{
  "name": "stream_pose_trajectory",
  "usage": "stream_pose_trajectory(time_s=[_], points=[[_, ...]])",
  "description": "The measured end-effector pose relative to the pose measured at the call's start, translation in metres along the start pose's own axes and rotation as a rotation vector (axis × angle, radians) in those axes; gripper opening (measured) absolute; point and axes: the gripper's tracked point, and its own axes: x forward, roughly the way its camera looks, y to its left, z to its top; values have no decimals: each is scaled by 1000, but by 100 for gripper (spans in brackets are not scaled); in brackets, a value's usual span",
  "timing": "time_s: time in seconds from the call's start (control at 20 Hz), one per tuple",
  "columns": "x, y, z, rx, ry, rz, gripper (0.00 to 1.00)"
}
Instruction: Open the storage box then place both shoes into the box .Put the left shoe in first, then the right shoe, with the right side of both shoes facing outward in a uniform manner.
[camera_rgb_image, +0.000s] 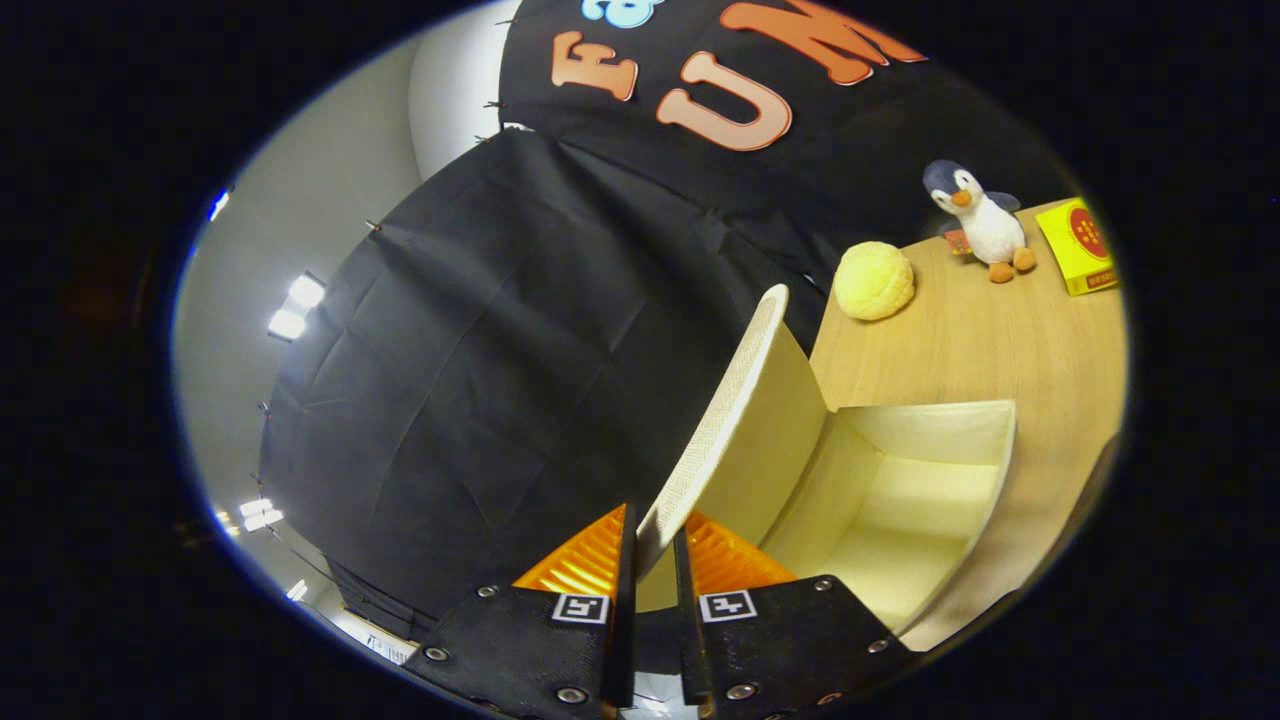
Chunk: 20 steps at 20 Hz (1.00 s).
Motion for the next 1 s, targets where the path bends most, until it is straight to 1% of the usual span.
stream_pose_trajectory(time_s=[0.2, 0.4, 0.6, 0.7, 0.75, 0.85, 0.9, 0.95, 1.0], points=[[50, 32, -5, -67, 49, -15, 20], [105, 52, -17, -147, 118, -51, 21], [151, 49, -42, -188, 186, -122, 21], [165, 45, -48, -208, 197, -164, 21], [163, 41, -46, -240, 192, -189, 24], [159, 34, -49, -280, 196, -221, 45], [157, 30, -48, -288, 195, -226, 61], [152, 24, -46, -297, 185, -235, 67], [145, 19, -40, -306, 166, -247, 76]])
